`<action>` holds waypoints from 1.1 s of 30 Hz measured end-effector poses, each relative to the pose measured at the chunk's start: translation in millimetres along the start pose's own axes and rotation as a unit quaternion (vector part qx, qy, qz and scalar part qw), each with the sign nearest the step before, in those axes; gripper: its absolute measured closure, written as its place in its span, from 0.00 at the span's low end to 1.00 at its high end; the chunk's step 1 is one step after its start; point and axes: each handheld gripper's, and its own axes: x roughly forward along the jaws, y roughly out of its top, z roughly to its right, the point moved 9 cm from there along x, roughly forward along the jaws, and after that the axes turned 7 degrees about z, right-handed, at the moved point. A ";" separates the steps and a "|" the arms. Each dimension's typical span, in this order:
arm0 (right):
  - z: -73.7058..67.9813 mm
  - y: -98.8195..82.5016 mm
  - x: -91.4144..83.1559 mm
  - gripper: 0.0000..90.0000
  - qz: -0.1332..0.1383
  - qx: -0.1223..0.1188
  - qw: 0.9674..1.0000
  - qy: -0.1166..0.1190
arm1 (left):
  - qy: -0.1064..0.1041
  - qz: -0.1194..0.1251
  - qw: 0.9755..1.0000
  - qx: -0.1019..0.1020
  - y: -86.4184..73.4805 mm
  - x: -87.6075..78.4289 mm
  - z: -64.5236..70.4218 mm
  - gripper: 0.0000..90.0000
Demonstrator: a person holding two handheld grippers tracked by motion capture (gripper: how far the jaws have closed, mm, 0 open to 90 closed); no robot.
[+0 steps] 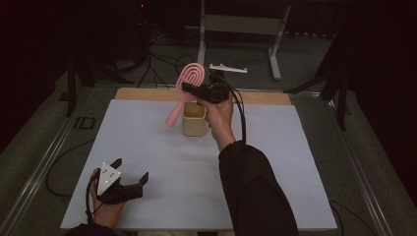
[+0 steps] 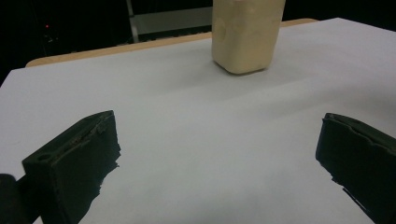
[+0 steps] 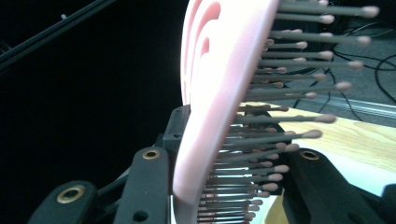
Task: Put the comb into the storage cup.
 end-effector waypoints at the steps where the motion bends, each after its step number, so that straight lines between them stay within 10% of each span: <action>1: 0.0 0.0 0.0 0.71 0.000 0.000 1.000 0.000 | 0.000 0.000 1.000 0.000 0.0 0.0 0.0 0.00; 33: 23.4 23.7 -11.8 0.71 0.040 -0.007 0.998 -0.056 | 0.001 -0.003 1.000 0.003 -1.5 -2.5 -0.8 0.00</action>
